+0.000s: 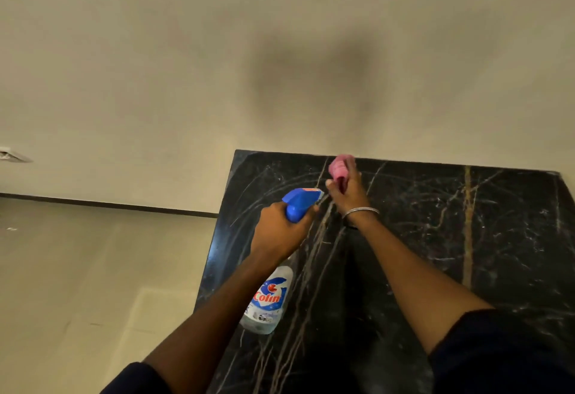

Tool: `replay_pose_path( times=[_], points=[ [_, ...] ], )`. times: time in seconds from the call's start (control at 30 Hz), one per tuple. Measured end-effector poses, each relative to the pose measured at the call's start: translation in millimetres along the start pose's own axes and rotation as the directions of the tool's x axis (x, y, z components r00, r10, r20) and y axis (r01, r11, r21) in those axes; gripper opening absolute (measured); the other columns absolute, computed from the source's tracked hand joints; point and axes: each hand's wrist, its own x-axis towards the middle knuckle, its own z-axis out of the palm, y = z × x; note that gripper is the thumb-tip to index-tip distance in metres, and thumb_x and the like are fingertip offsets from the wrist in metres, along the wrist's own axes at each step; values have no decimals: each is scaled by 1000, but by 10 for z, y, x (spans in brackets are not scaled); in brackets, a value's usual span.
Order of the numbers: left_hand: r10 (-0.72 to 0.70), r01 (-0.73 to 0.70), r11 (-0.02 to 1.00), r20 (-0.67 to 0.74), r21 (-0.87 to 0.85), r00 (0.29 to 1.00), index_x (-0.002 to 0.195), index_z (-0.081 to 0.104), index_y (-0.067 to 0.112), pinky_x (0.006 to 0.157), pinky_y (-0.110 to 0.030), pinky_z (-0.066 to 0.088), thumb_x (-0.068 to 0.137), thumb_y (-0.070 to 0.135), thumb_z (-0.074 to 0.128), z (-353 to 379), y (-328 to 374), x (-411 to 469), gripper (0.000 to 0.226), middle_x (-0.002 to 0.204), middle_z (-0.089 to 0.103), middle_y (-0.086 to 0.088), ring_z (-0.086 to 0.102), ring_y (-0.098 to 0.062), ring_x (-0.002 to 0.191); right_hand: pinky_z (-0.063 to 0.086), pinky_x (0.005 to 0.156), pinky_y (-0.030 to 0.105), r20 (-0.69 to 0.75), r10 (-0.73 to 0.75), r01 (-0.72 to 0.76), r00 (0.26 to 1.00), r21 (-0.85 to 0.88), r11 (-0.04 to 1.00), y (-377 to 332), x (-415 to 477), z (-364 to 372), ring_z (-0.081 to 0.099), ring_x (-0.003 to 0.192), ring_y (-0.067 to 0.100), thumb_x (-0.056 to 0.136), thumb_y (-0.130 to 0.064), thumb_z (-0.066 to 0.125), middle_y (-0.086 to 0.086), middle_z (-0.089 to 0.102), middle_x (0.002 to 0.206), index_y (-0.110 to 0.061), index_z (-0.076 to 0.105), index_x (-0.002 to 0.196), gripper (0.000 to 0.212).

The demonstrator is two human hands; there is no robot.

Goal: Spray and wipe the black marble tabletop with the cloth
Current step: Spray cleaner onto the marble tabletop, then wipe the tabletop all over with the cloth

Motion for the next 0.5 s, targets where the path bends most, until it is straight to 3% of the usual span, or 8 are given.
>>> replay_pose_path(
  times=[0.03, 0.07, 0.13, 0.23, 0.3, 0.37, 0.43, 0.5],
  points=[
    [-9, 9, 1000, -13, -3, 1000, 100, 68, 25, 72, -32, 59, 80, 57, 63, -63, -85, 75, 38, 80, 72, 2, 68, -8, 73, 28, 114, 55, 147, -15, 50, 989, -239, 970, 9, 111, 194, 29, 142, 35, 85, -45, 61, 13, 15, 161, -30, 7, 156, 90],
    [-19, 19, 1000, -26, -1, 999, 102, 68, 25, 72, -31, 59, 79, 58, 63, -124, -157, 147, 40, 81, 72, 3, 68, -8, 74, 15, 119, 57, 275, -8, 144, 961, -478, 866, 39, 217, 371, 12, 148, 35, 85, -52, 55, 12, 3, 164, -26, 1, 157, 94],
    [-37, 36, 999, -44, -14, 998, 104, 66, 24, 68, -25, 58, 79, 58, 62, -235, -288, 260, 43, 79, 71, 2, 68, -9, 71, -6, 118, 58, 353, -9, 271, 936, -702, 659, -35, 315, 605, -9, 151, 31, 81, -60, 32, 8, -8, 164, -22, 1, 157, 91],
    [-55, 52, 998, -60, -48, 997, 110, 65, 21, 63, -15, 53, 84, 47, 67, -354, -441, 403, 37, 77, 68, 4, 65, -7, 68, -6, 118, 58, 277, -174, 326, 945, -756, 568, 4, 457, 737, -3, 151, 33, 75, -59, 14, 10, 1, 165, -20, 12, 157, 91],
    [-76, 72, 994, -57, -78, 995, 108, 64, 23, 63, -15, 52, 86, 41, 68, -399, -537, 492, 29, 76, 67, 5, 65, -6, 68, 0, 119, 59, 263, -137, 294, 955, -774, 562, 114, 537, 799, -1, 151, 35, 78, -60, 15, 10, 2, 165, -21, 11, 157, 89],
    [-90, 85, 992, -57, -89, 994, 104, 62, 26, 65, -20, 56, 86, 42, 68, -419, -618, 589, 24, 76, 68, 4, 65, -8, 68, 1, 118, 60, 242, -146, 281, 959, -757, 589, 57, 607, 962, 0, 150, 37, 78, -57, 19, 12, 4, 164, -18, 11, 157, 89],
    [-114, 106, 989, -77, -107, 990, 100, 63, 25, 67, -28, 59, 84, 46, 67, -441, -677, 687, 28, 76, 68, 3, 66, -9, 68, 0, 118, 60, 310, -205, 370, 928, -718, 589, 14, 700, 1216, 2, 150, 37, 80, -54, 20, 14, 8, 163, -14, 14, 156, 86],
    [-125, 108, 984, -118, -143, 985, 96, 65, 24, 66, -34, 60, 82, 50, 67, -480, -707, 741, 30, 73, 68, 3, 67, -11, 66, 15, 120, 49, 367, -297, 472, 882, -681, 561, -160, 648, 1437, 17, 150, 23, 97, -47, 8, 12, 15, 162, -11, 20, 155, 70]
  ],
)
